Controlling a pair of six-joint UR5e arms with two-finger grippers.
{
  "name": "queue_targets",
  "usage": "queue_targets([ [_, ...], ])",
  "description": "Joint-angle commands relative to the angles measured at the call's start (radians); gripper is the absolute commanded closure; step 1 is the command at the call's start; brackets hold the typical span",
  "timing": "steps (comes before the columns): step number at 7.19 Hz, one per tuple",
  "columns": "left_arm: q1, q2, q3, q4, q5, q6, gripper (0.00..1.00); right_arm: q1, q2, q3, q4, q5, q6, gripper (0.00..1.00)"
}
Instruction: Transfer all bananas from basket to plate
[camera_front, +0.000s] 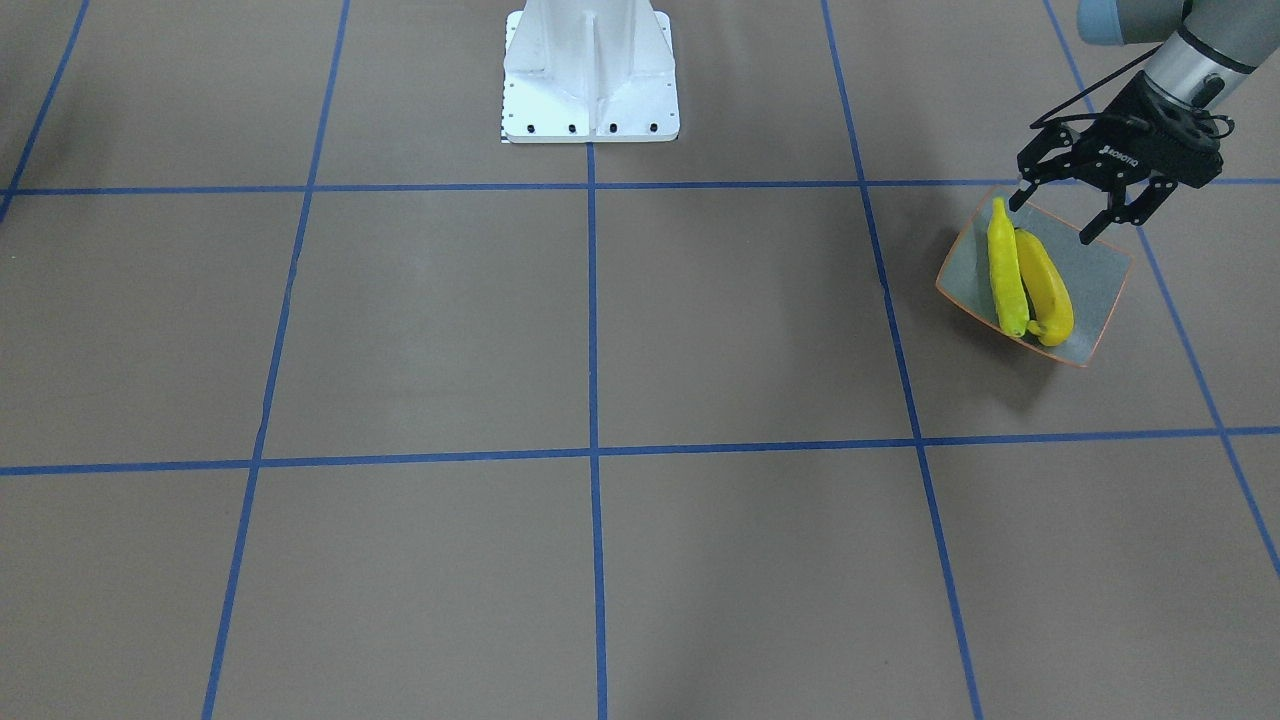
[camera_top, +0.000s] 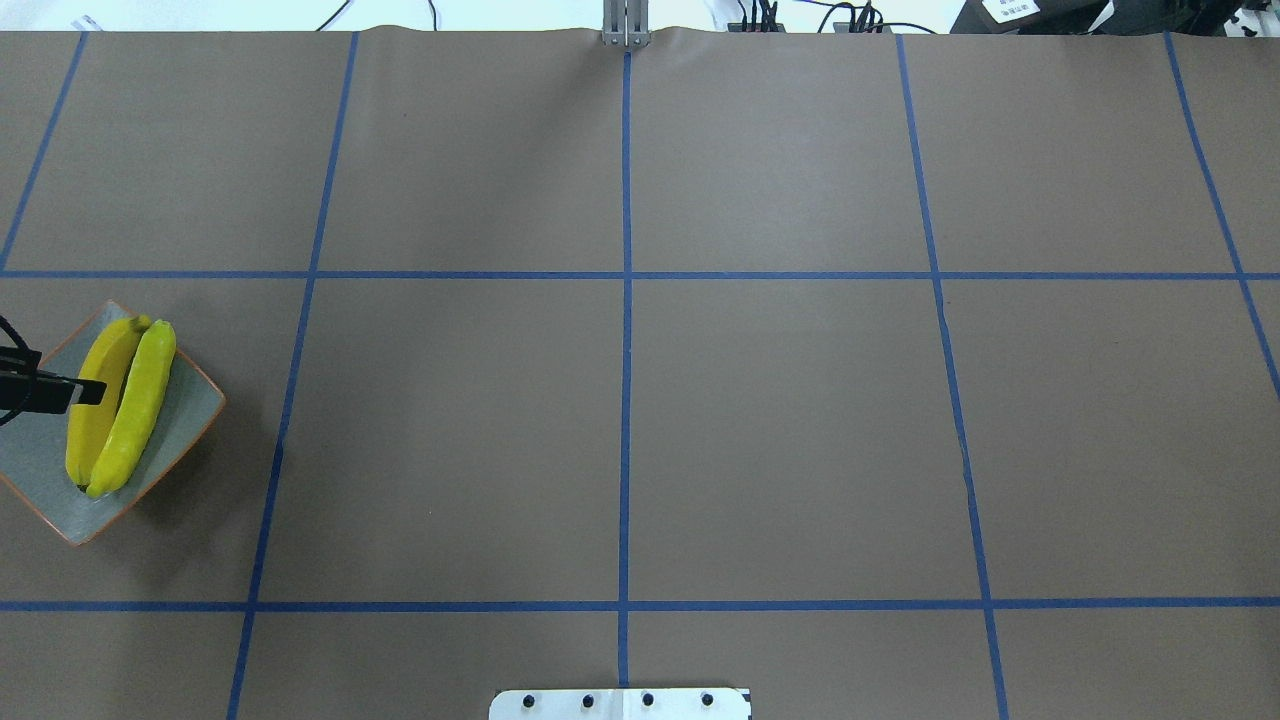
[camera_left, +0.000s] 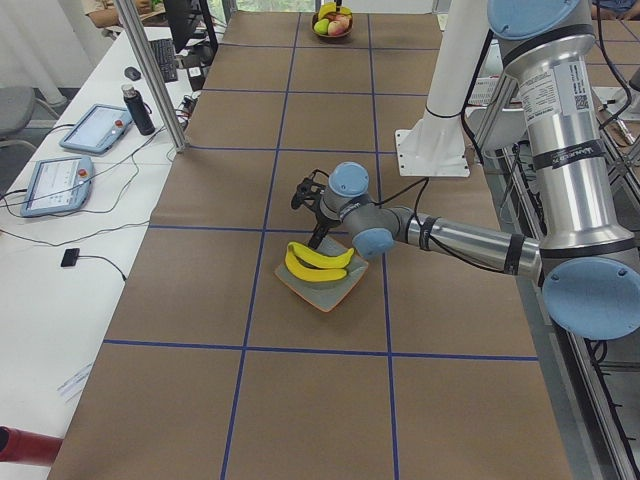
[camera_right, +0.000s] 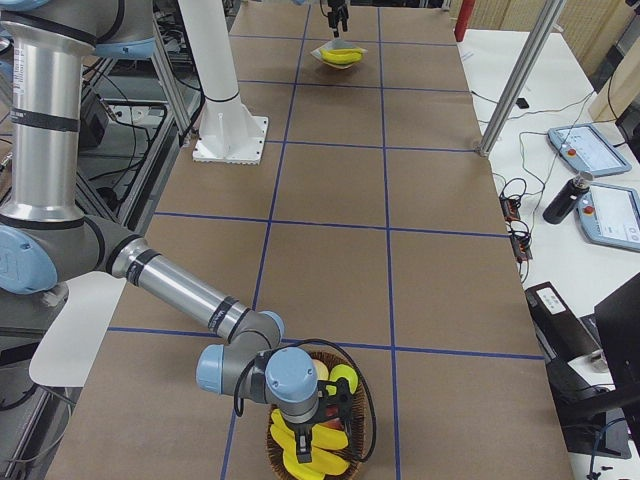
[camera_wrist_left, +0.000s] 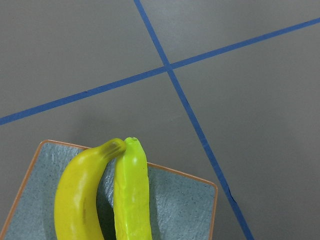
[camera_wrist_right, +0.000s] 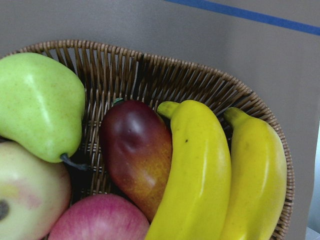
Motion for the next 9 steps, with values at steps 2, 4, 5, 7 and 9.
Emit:
queue_targets([
  [2, 0.0, 0.002, 0.001, -0.003, 0.0, 0.0, 0.0, -0.016, 0.0, 0.0, 0.005, 0.001, 0.0, 0.3],
  [4, 0.0, 0.0, 0.001, -0.003, 0.0, 0.0, 0.0, -0.023, -0.006, -0.001, 0.032, -0.003, -0.009, 0.29],
  [5, 0.0, -0.001, 0.003, -0.003, 0.0, -0.002, 0.0, -0.023, -0.009, -0.001, 0.046, -0.008, -0.012, 0.35],
  [7, 0.0, -0.004, 0.003, -0.003, 0.0, -0.003, 0.0, -0.024, -0.006, 0.008, 0.048, -0.011, -0.024, 1.0],
  [9, 0.0, -0.004, 0.003, -0.002, -0.002, -0.005, 0.0, -0.023, -0.002, 0.028, 0.048, -0.013, -0.039, 1.0],
])
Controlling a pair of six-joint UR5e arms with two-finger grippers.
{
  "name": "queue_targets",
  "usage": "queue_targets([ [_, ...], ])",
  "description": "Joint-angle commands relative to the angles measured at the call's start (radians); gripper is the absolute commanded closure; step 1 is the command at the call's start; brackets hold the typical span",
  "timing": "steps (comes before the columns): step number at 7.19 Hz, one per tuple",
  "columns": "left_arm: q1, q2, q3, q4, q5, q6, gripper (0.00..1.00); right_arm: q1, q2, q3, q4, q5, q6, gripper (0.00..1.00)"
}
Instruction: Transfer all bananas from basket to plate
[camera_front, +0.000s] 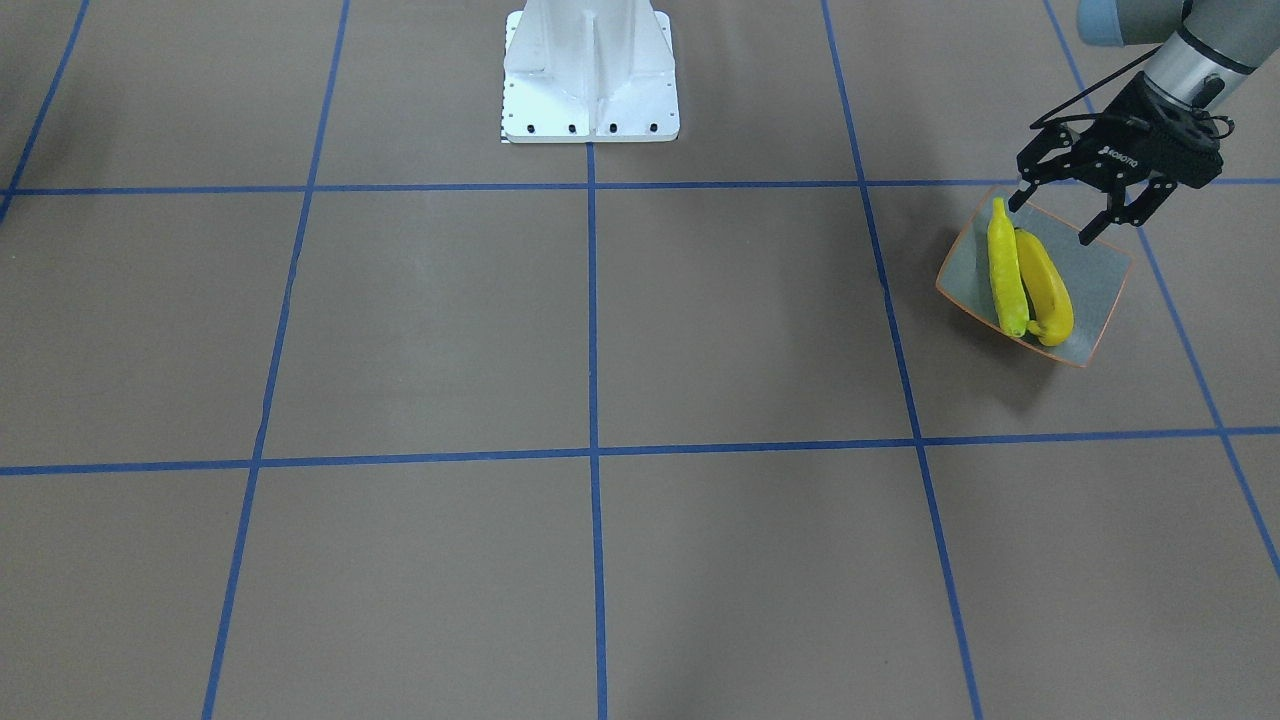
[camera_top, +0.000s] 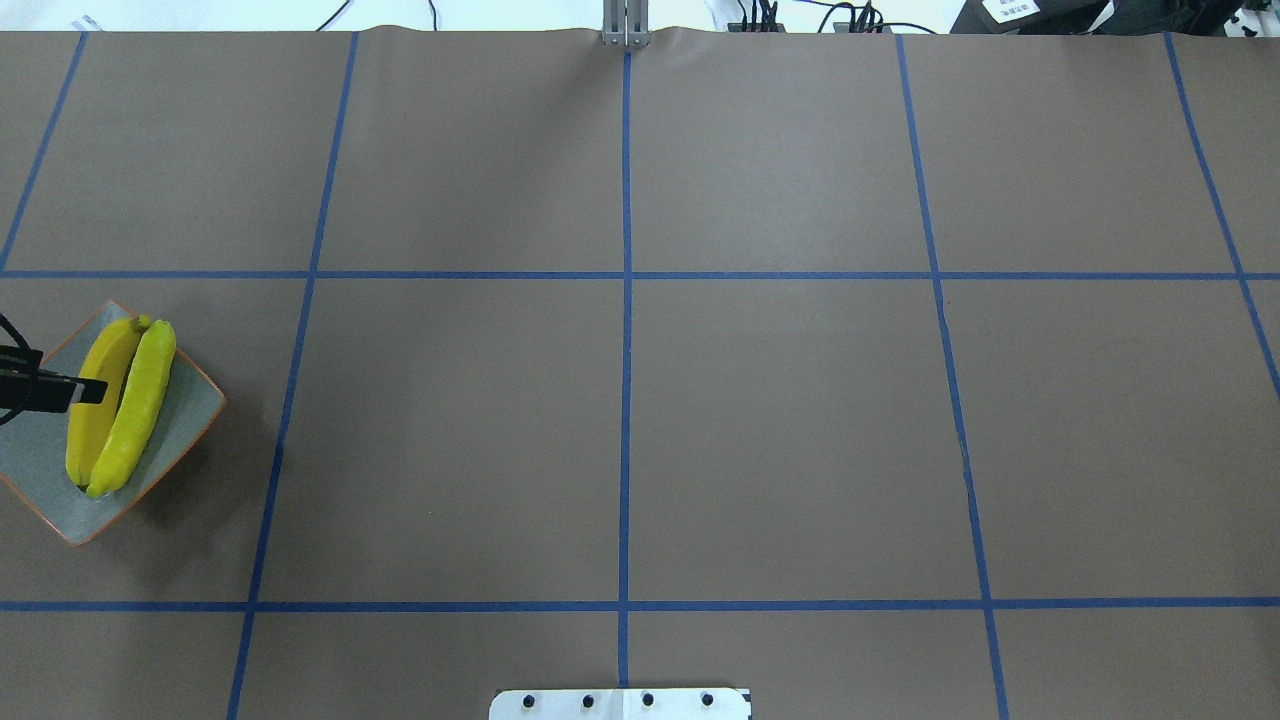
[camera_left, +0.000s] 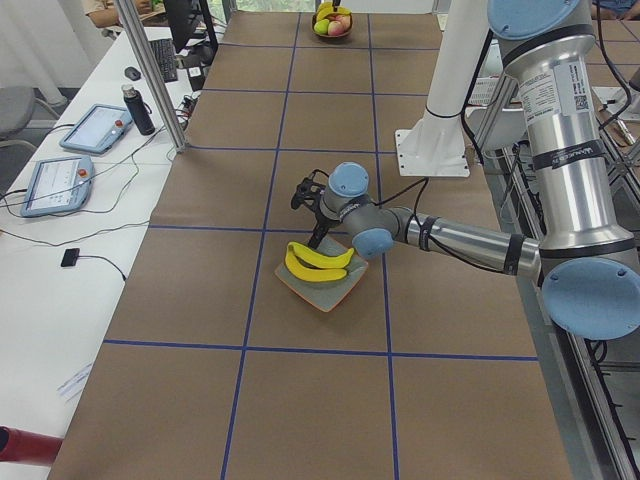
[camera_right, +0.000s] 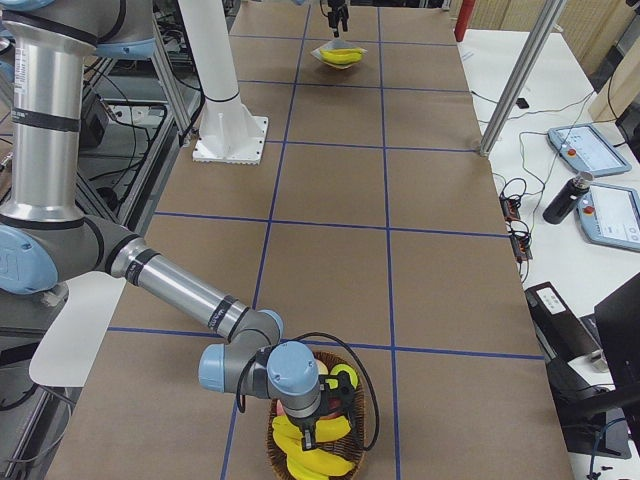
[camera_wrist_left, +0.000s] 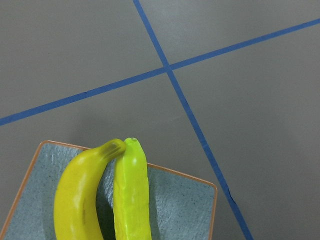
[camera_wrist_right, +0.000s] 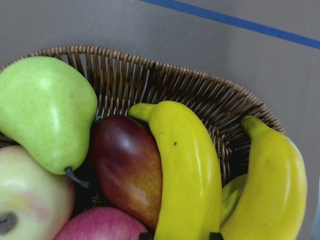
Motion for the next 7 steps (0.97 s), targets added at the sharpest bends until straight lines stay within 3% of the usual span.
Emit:
queue_targets([
  [1, 0.0, -0.002, 0.0, 0.0, -0.001, -0.002, 0.0, 0.001, 0.006, 0.016, 0.0, -0.006, -0.008, 1.0],
  [3, 0.0, -0.002, 0.0, 0.0, -0.001, -0.004, 0.0, -0.001, 0.016, 0.018, -0.004, -0.029, -0.007, 1.0],
  [4, 0.0, -0.002, 0.0, 0.001, -0.001, -0.004, 0.0, -0.004, 0.033, 0.012, -0.01, -0.028, 0.001, 0.44],
  [5, 0.0, -0.004, 0.002, 0.0, -0.001, -0.004, 0.0, -0.025, 0.045, 0.009, -0.01, -0.029, 0.008, 0.14],
  [7, 0.0, -0.007, 0.0, 0.0, -0.001, -0.004, 0.0, -0.051, 0.048, -0.005, -0.01, -0.029, 0.012, 0.08],
])
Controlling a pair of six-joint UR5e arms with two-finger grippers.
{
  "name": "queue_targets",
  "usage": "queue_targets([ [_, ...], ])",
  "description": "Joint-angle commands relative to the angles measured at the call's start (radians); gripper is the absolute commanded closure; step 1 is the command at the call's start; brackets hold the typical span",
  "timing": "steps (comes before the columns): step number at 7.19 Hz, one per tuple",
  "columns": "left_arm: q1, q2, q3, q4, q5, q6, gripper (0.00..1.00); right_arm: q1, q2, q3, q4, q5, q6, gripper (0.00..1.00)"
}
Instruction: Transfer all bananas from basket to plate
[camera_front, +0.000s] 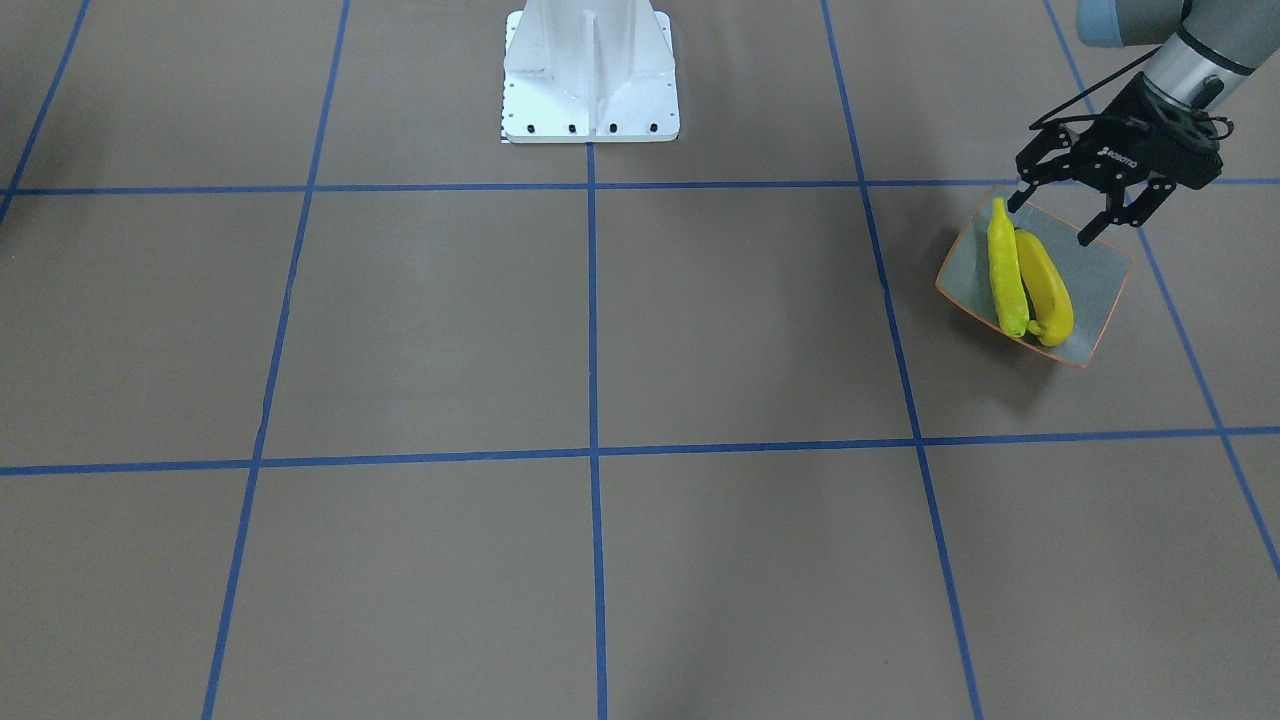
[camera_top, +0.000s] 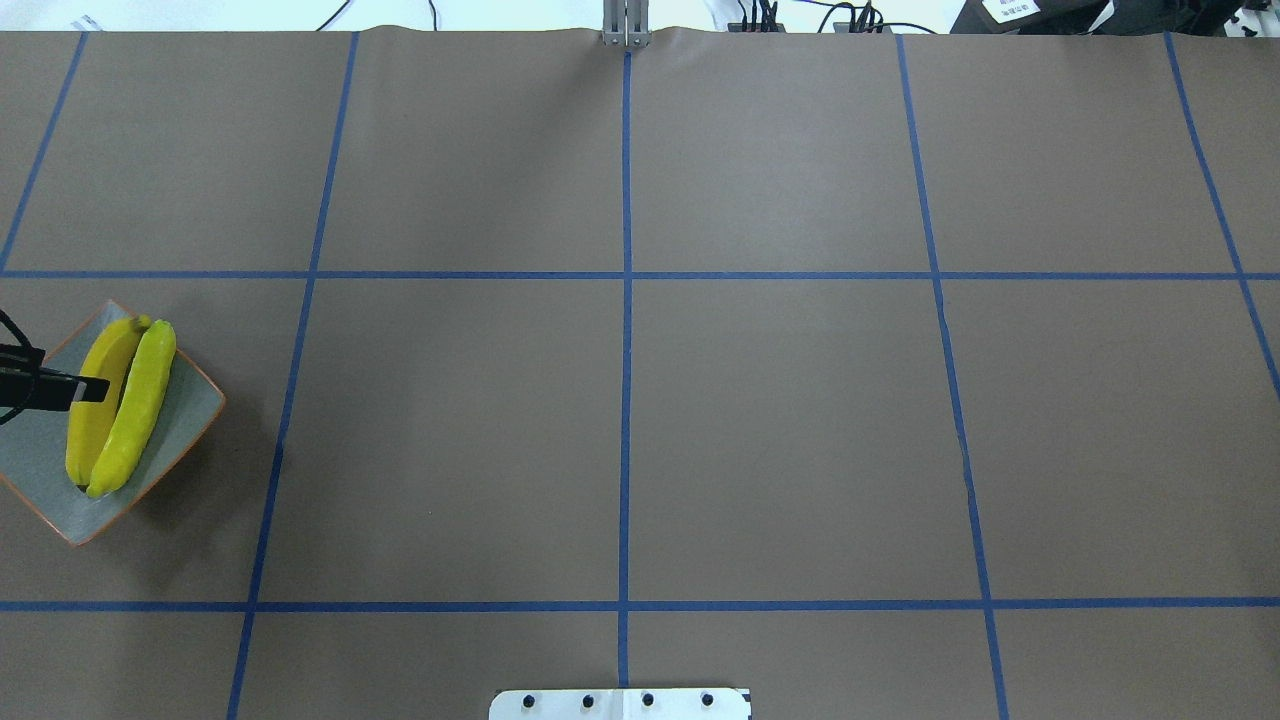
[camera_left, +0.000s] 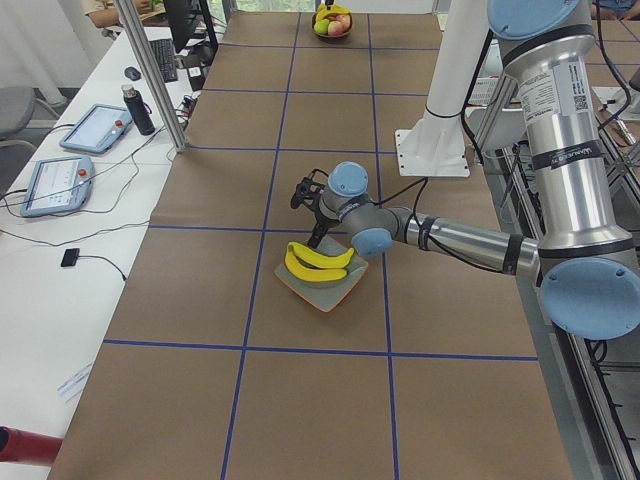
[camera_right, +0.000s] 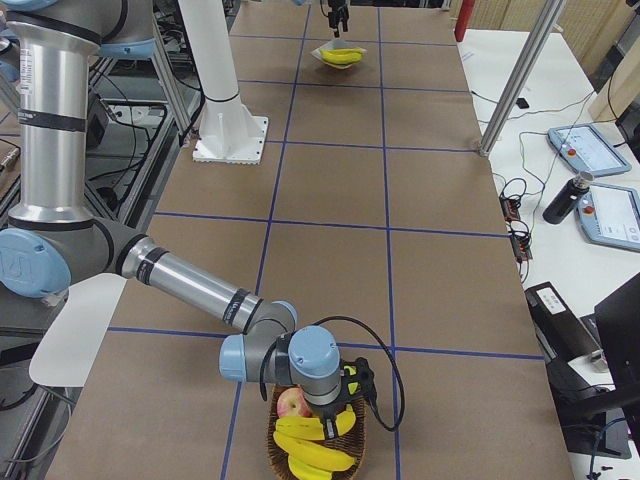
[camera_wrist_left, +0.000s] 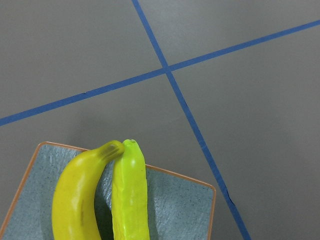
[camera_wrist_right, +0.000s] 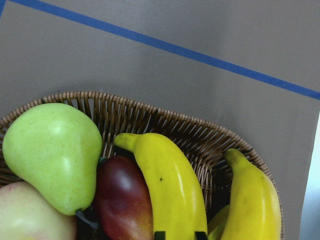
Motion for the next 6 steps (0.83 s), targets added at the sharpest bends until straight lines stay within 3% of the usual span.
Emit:
queue_targets([
  [1, 0.0, -0.002, -0.001, 0.0, 0.0, 0.0, 0.0, -0.016, -0.003, -0.021, 0.002, -0.003, 0.001, 0.09],
  [6, 0.002, -0.006, 0.001, 0.0, 0.002, -0.002, 0.0, -0.055, -0.012, -0.057, 0.01, -0.025, -0.011, 0.24],
])
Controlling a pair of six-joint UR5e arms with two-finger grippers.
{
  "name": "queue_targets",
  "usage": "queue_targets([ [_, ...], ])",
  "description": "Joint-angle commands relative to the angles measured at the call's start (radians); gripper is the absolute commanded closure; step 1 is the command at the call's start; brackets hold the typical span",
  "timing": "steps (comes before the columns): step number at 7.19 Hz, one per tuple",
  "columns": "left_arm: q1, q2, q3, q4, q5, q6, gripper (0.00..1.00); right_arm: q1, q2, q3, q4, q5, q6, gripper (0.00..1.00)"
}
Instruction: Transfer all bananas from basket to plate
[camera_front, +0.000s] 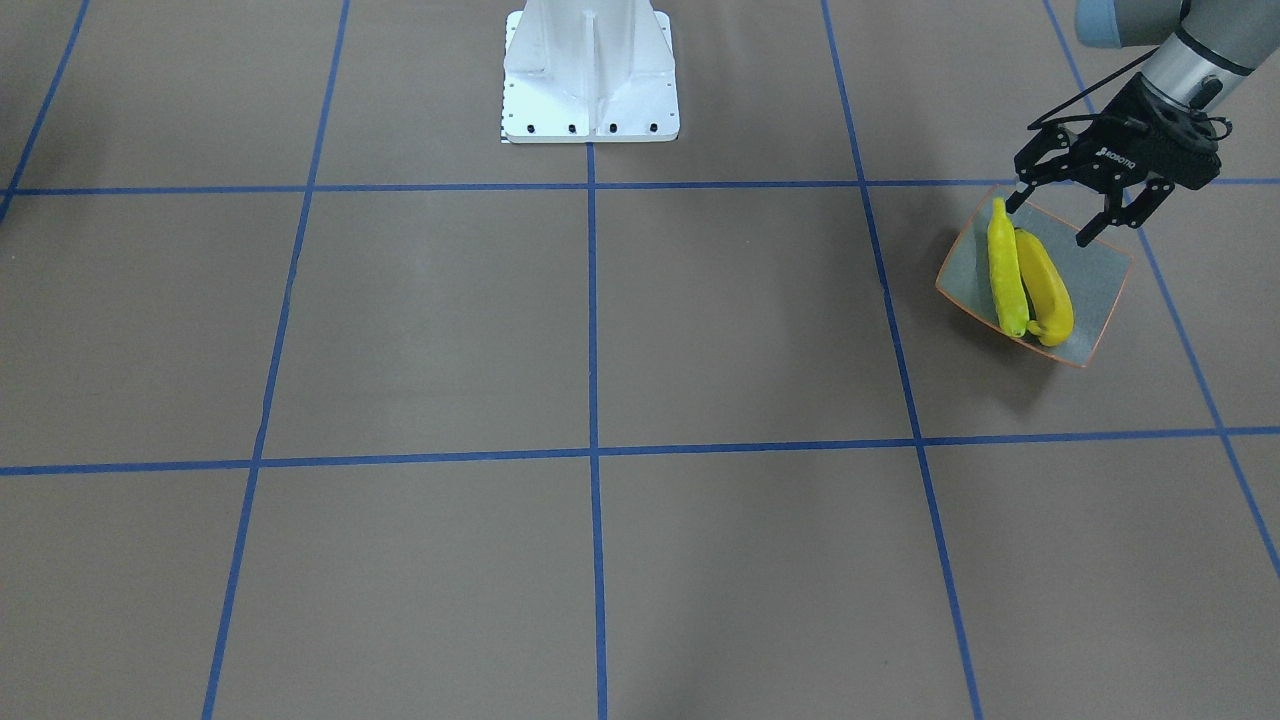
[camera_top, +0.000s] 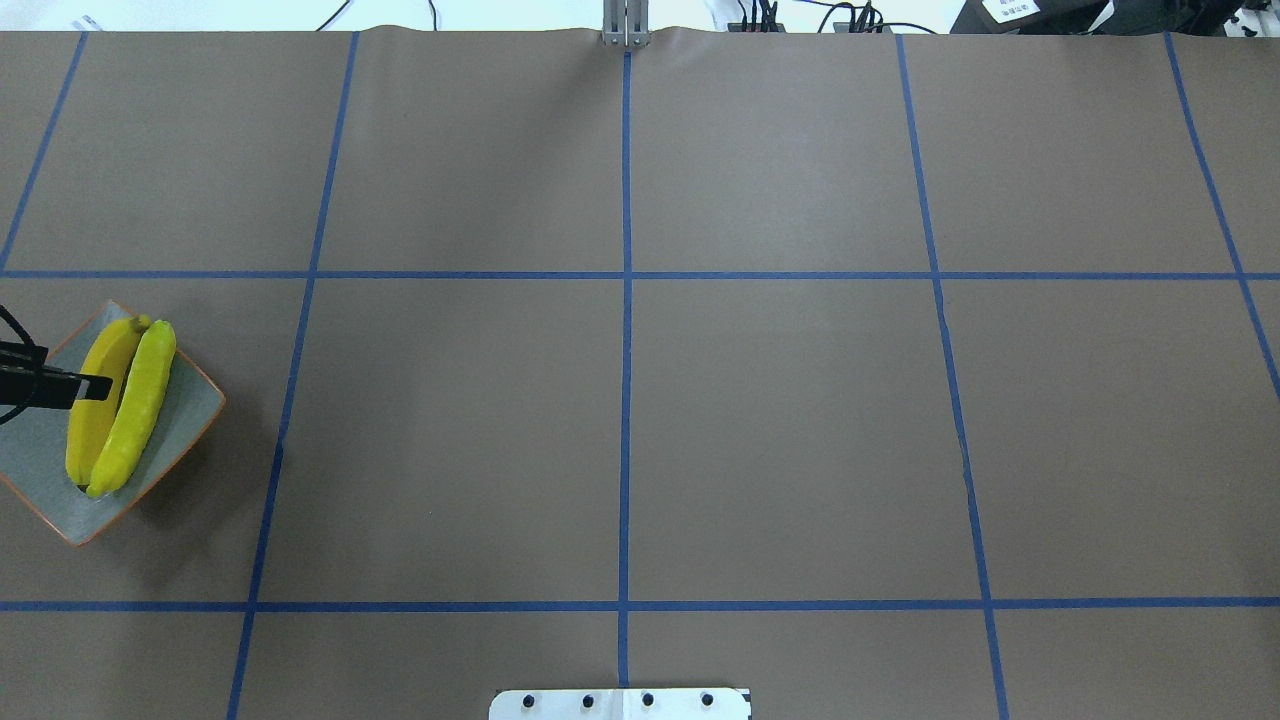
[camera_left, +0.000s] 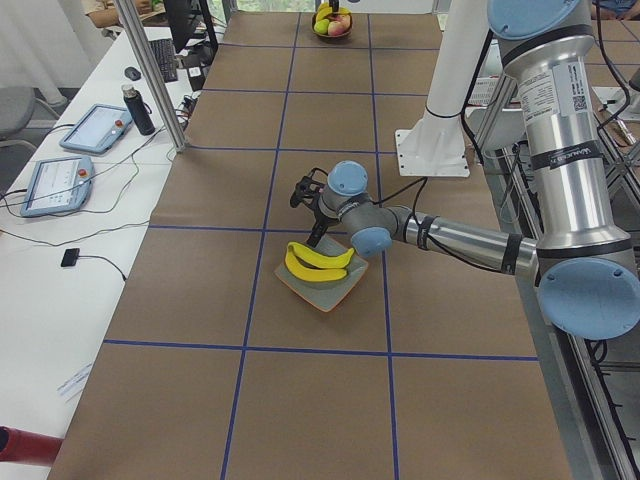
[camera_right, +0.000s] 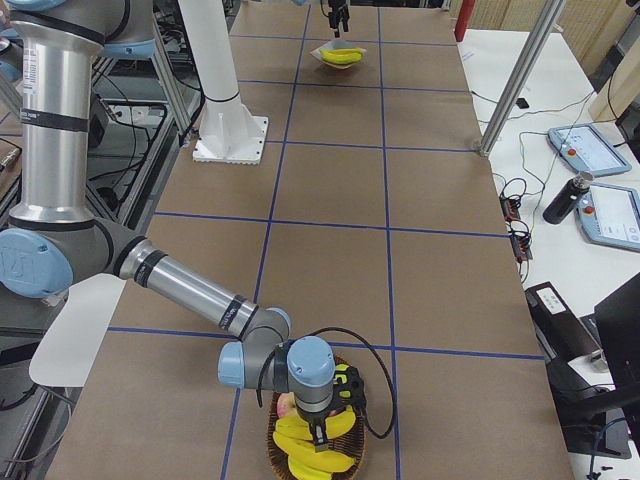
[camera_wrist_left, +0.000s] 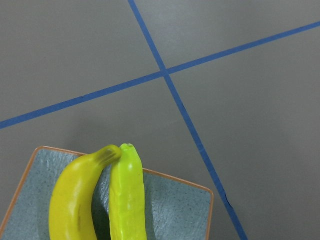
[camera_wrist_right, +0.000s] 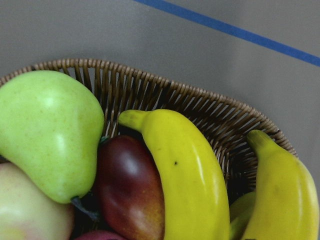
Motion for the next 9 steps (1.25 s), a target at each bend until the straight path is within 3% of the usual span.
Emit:
queue_targets([
  [1, 0.0, -0.003, 0.003, 0.001, 0.0, 0.0, 0.0, -0.013, 0.002, -0.002, 0.0, -0.017, -0.004, 0.4],
  [2, 0.002, -0.003, 0.005, 0.001, 0.0, -0.001, 0.0, -0.013, 0.007, 0.0, 0.0, -0.031, -0.009, 0.78],
  [3, 0.002, -0.003, 0.005, 0.001, 0.0, -0.001, 0.0, -0.013, 0.011, 0.003, 0.0, -0.039, -0.031, 1.0],
  [5, 0.002, -0.003, 0.007, 0.001, -0.001, 0.0, 0.0, -0.012, 0.025, 0.013, 0.003, -0.04, -0.035, 1.0],
  [9, 0.007, -0.004, 0.007, -0.001, -0.003, -0.003, 0.0, -0.009, 0.068, 0.148, -0.001, -0.033, 0.041, 1.0],
])
